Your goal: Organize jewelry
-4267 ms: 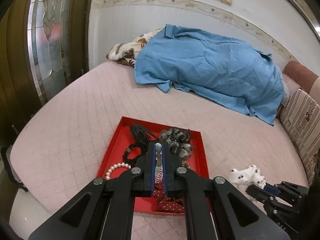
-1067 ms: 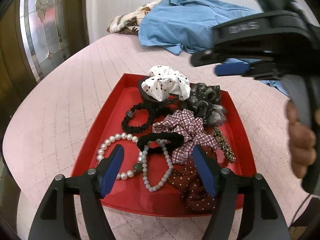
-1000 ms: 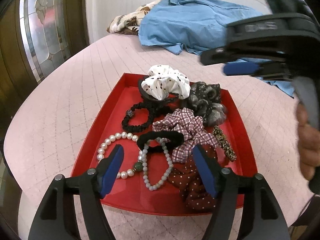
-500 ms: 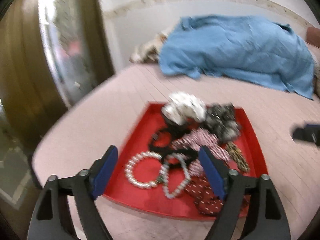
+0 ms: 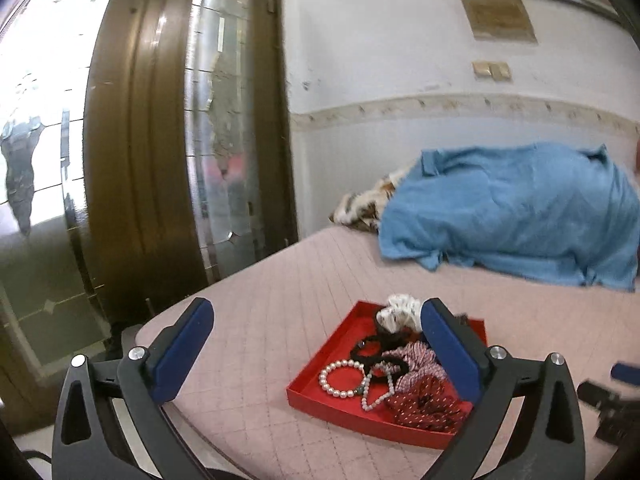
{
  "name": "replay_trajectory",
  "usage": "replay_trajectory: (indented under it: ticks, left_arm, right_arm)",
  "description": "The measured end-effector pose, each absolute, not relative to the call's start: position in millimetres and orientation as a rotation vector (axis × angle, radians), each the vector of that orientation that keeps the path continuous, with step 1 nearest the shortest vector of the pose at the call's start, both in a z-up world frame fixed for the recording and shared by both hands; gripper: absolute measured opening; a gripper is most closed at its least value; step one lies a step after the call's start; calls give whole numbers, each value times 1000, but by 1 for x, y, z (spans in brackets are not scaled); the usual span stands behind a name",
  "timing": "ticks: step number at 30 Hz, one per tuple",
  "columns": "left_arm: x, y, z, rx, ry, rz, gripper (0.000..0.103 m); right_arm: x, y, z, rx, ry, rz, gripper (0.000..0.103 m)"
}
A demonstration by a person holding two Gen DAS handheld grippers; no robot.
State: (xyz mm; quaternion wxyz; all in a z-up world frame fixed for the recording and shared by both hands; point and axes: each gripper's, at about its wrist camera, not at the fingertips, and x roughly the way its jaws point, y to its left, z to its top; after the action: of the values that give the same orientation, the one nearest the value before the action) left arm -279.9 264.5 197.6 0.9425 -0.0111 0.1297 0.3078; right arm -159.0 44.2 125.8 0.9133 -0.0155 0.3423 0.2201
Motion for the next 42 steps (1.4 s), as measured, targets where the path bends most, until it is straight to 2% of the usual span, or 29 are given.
replay_trajectory:
  ticks: [7,11,42]
  left_arm:
    - [-293,256,211,-146,280,542,103]
    - [-286,246,206,-115,320,530,103]
    - [-258,213,163,-36,572,458,103]
  right_arm:
    - [-181,34,142,-30,635,446,77]
    - [-192,30,151,-37,581,442,84]
    - [-194,27,128,-57,596,402,89]
